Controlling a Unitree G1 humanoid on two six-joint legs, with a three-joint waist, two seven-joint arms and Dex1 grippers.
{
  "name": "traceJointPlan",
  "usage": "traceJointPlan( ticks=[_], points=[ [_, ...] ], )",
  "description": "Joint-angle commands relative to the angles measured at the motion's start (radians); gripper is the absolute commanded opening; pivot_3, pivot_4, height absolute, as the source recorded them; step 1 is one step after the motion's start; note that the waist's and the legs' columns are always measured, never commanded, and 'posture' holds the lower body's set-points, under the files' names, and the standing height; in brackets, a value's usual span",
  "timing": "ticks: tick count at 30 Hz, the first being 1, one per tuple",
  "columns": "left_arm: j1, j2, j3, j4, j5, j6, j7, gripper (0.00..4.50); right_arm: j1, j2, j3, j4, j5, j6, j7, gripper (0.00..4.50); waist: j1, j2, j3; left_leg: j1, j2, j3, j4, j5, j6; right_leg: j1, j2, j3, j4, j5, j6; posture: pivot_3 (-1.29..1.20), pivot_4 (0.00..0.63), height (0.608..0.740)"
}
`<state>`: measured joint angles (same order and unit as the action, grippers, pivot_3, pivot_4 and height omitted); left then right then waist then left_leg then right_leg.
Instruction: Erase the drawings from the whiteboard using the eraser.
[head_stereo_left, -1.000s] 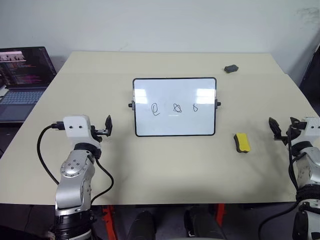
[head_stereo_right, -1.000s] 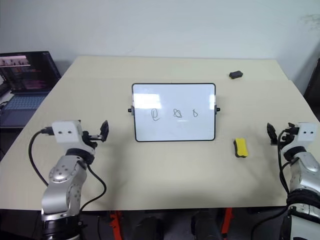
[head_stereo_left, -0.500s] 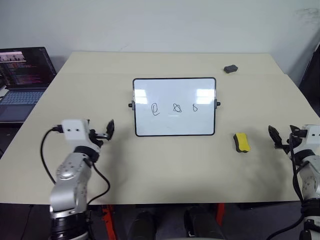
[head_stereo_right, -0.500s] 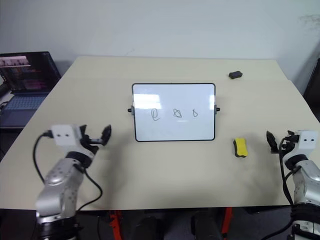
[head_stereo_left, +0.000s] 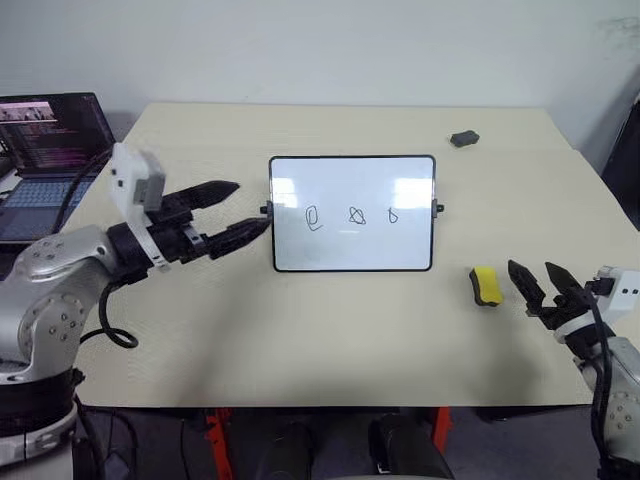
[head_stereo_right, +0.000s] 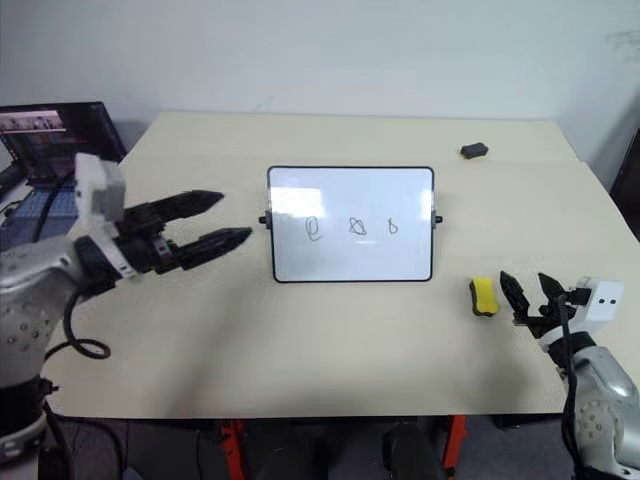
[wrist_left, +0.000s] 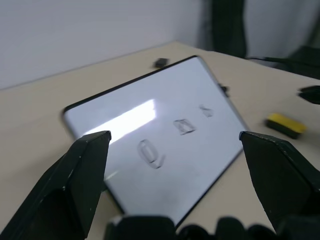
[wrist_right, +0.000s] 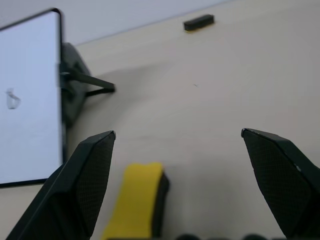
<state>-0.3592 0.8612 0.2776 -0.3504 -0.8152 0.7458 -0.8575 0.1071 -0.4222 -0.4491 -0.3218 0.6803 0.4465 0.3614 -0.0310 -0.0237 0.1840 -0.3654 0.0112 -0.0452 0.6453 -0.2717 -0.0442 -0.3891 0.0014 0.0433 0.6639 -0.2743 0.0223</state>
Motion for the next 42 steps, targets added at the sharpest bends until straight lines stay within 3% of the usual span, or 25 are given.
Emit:
traceJointPlan(
  ticks=[1,7,12,16,42],
  points=[
    [0.002,0.041,-0.109,-0.013,0.006,-0.02,-0.18,4.5,0.025,-0.008,0.044,-0.171,0.026,0.112,-0.083,4.42,-0.005,0.001,0.001,0.0,0.001,0.0,0.0,0.0,0.0,0.0,0.0,0.0,0.0,0.0,0.0,0.0,0.15,0.74],
    [-0.12,-0.016,-0.332,0.051,0.109,-0.123,-0.372,4.5,-0.072,-0.004,0.12,-0.265,-0.008,0.329,-0.308,4.42,-0.002,0.001,0.001,-0.001,0.002,0.001,0.0,0.0,0.0,-0.002,0.006,0.001,0.0,-0.001,-0.002,0.0,0.15,0.74],
    [-0.173,-0.079,-0.428,0.093,0.199,-0.213,-0.436,4.5,-0.141,0.001,0.18,-0.247,-0.068,0.397,-0.372,4.42,-0.001,0.001,0.001,-0.003,0.001,0.004,0.0,0.0,0.0,-0.003,0.007,0.001,-0.001,-0.001,-0.001,0.0,0.15,0.74],
    [-0.179,-0.11,-0.445,0.098,0.219,-0.235,-0.446,4.5,-0.159,0.003,0.193,-0.202,-0.154,0.384,-0.411,4.42,0.0,0.0,0.0,-0.02,0.001,0.004,0.002,0.0,0.0,-0.02,0.007,0.001,0.002,0.002,-0.006,0.0,0.15,0.74],
    [-0.168,-0.144,-0.448,0.135,0.289,-0.274,-0.488,4.5,-0.223,0.084,0.188,-0.049,-0.265,0.353,-0.345,4.42,-0.002,0.0,0.0,-0.016,0.001,0.005,0.005,0.0,0.0,-0.02,0.007,0.001,0.012,0.001,-0.006,0.0,0.15,0.74]
  ],
)
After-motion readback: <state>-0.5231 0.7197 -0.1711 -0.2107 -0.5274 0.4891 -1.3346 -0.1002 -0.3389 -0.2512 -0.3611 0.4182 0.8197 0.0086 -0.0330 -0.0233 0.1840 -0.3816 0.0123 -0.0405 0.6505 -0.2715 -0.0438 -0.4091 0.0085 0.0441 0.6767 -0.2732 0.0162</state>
